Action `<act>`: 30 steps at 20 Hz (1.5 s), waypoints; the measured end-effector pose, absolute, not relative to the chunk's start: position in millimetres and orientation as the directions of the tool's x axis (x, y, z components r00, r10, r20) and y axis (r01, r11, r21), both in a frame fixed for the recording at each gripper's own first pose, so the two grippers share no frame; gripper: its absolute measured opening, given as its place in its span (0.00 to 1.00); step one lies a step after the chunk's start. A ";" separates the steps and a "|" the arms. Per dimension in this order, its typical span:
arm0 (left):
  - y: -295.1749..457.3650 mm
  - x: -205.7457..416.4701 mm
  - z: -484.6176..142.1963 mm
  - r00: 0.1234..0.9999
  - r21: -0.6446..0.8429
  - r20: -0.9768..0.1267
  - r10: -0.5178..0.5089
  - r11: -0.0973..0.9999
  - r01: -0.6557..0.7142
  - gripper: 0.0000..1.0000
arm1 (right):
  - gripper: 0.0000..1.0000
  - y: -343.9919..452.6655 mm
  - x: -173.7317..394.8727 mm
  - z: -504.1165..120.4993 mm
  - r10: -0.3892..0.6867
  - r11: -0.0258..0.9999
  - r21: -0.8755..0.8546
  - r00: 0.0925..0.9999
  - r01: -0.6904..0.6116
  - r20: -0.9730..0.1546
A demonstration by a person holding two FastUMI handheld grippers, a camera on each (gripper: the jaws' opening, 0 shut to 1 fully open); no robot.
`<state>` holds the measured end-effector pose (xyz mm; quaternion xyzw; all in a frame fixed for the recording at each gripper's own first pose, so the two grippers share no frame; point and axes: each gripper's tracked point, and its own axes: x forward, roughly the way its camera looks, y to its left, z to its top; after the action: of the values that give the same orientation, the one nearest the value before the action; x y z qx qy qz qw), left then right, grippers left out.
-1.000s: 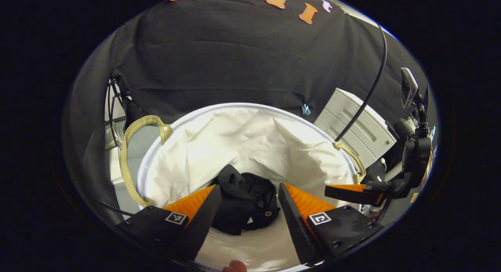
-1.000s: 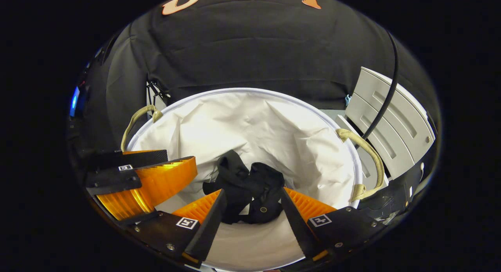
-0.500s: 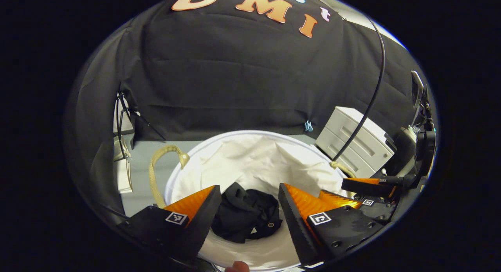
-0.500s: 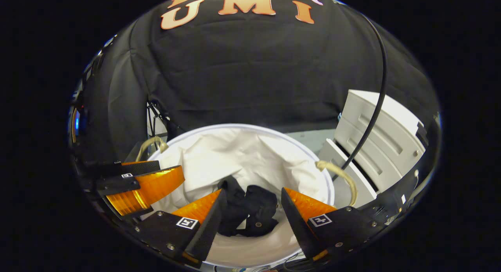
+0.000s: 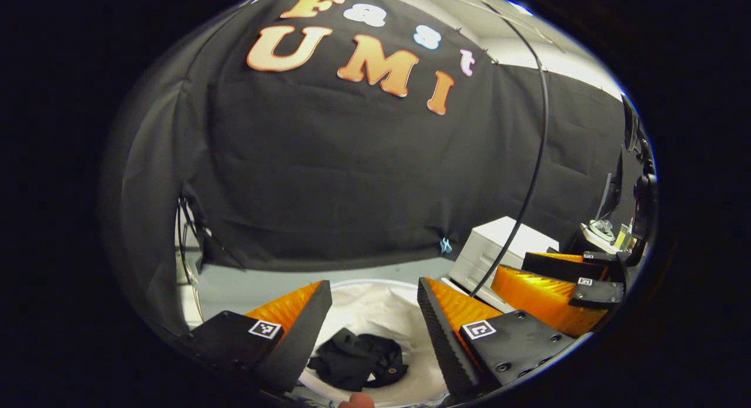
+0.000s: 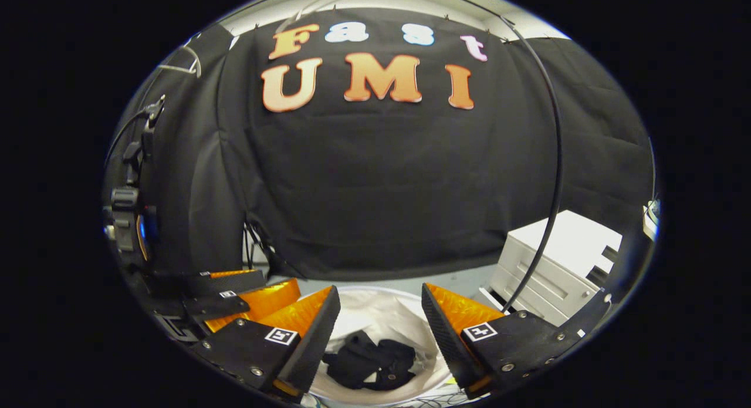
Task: Grasp the clothes on the hanger with both hands and then place them into the laundry hamper below.
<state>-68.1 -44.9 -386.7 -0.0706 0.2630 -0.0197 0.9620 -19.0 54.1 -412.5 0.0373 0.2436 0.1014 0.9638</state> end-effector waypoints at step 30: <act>-53.6 -111.1 -106.3 0.994 -0.081 -0.109 0.016 0.996 -0.025 0.96 | 0.87 18.5 -103.3 -128.3 0.198 0.978 0.073 0.980 -0.196 -0.029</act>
<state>-111.1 -53.6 -106.3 -0.0410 0.0541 0.0104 0.9976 -103.3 18.5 -128.3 0.0347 0.0180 0.0990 0.9943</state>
